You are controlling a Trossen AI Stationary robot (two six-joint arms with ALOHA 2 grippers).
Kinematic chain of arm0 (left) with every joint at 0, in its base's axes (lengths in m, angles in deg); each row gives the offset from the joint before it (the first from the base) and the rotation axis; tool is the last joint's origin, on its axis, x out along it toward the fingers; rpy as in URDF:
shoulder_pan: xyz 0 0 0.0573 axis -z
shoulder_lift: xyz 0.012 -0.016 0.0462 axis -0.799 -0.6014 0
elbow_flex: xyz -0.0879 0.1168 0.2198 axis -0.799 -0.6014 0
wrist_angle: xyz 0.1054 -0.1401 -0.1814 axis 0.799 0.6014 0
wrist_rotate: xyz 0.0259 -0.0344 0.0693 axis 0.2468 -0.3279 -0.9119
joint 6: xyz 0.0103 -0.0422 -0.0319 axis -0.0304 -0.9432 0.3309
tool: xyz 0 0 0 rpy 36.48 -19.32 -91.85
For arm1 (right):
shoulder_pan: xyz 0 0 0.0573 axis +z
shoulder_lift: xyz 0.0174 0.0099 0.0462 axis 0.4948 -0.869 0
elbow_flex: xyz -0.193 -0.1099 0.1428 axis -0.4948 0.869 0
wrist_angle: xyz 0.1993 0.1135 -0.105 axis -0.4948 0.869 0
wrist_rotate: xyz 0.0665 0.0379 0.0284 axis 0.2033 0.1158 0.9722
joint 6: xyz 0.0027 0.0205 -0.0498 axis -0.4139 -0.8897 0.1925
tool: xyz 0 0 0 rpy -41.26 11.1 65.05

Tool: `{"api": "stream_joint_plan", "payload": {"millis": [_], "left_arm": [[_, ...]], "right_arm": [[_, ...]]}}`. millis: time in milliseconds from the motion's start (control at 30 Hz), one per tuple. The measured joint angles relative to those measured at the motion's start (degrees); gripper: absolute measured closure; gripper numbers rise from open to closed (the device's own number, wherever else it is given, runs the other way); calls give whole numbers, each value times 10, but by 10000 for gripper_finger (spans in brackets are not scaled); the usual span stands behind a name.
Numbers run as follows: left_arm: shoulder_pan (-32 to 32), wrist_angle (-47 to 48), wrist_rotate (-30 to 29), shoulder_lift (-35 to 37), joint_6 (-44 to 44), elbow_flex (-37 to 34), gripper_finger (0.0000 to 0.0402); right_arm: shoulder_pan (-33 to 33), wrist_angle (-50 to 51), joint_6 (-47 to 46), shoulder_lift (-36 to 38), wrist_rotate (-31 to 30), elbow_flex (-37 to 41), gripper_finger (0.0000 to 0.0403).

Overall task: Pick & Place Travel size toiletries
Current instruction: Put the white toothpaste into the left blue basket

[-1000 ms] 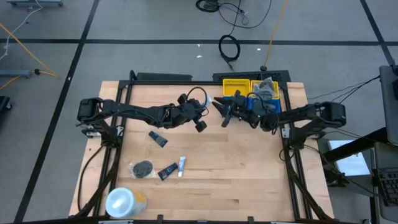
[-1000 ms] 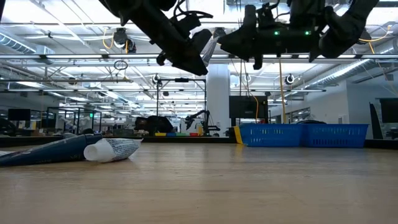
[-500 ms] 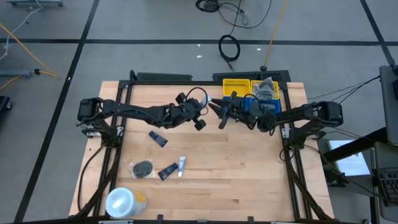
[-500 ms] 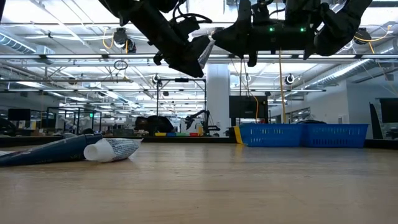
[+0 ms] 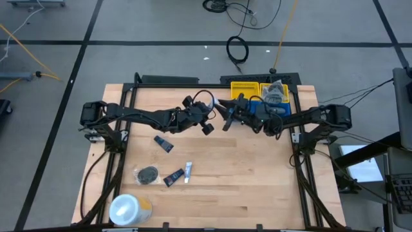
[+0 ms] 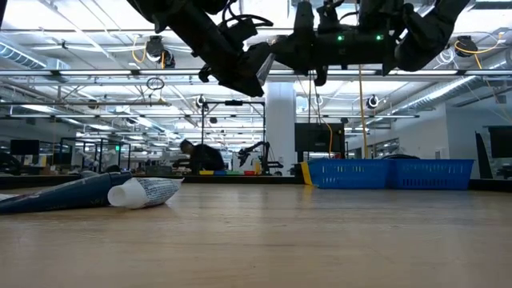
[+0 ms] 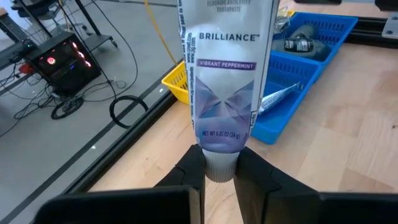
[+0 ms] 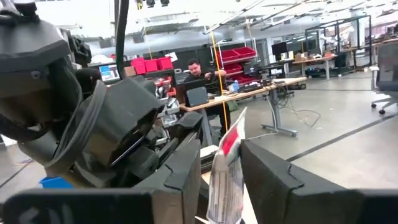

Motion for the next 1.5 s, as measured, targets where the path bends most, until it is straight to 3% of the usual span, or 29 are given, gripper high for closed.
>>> {"api": "stream_joint_plan", "payload": {"millis": [300,533,1133,1500], "left_arm": [[0,2,-3,0,0,0,357],[0,4,-5,0,2,-1,329],[2,20,-35,10,56,0,319],[-16,103,-42,38,33,0,208]], "right_arm": [[1,0,45,0,0,-1,393],[0,10,50,0,0,-1,401],[-17,44,77,16,-14,-1,403],[-30,156,97,72,-40,6,403]]}}
